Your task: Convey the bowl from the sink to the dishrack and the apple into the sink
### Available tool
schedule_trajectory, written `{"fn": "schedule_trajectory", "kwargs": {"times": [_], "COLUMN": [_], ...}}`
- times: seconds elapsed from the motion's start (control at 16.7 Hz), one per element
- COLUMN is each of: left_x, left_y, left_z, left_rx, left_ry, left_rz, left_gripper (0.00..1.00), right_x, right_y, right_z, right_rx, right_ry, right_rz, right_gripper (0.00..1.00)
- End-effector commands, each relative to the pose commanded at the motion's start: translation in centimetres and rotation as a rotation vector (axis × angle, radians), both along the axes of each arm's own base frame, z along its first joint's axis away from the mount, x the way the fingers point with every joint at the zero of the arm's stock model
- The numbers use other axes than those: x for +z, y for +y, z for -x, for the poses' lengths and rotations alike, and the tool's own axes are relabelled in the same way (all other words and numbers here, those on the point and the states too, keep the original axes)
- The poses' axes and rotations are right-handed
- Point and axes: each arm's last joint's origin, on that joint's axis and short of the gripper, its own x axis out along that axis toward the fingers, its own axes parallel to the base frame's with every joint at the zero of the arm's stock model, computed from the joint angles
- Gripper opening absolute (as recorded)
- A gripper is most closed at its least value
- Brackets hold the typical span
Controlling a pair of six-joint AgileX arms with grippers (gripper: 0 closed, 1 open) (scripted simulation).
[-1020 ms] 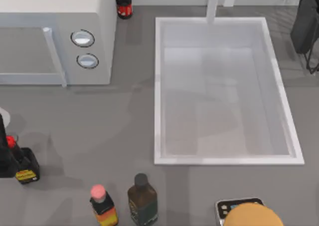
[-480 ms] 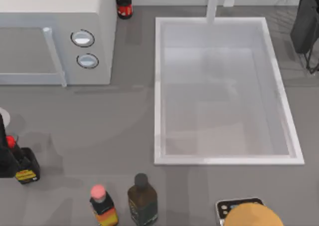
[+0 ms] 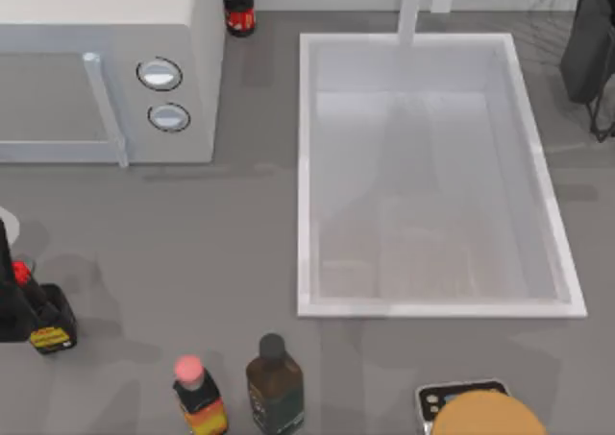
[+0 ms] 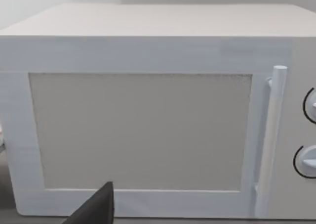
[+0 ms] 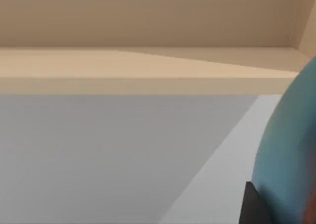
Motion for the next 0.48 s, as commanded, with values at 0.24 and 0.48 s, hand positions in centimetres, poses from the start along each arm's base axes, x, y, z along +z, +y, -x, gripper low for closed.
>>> {"fn": "schedule_trajectory", "kwargs": {"times": [0.24, 0.48], "left_x": [0.0, 0.0], "left_y": [0.0, 0.0], "left_z": [0.0, 0.0], "left_rx": [0.0, 0.0], "left_ry": [0.0, 0.0], "left_rz": [0.0, 0.0], "left_gripper": [1.0, 1.0], "right_x": [-5.3, -6.7], "right_y": [0.9, 1.2], "right_z": [-1.0, -1.1], "right_rx": [0.002, 0.003], "right_ry": [0.004, 0.014], "right_rz": [-0.001, -0.004], "right_gripper": [0.0, 0.0]}}
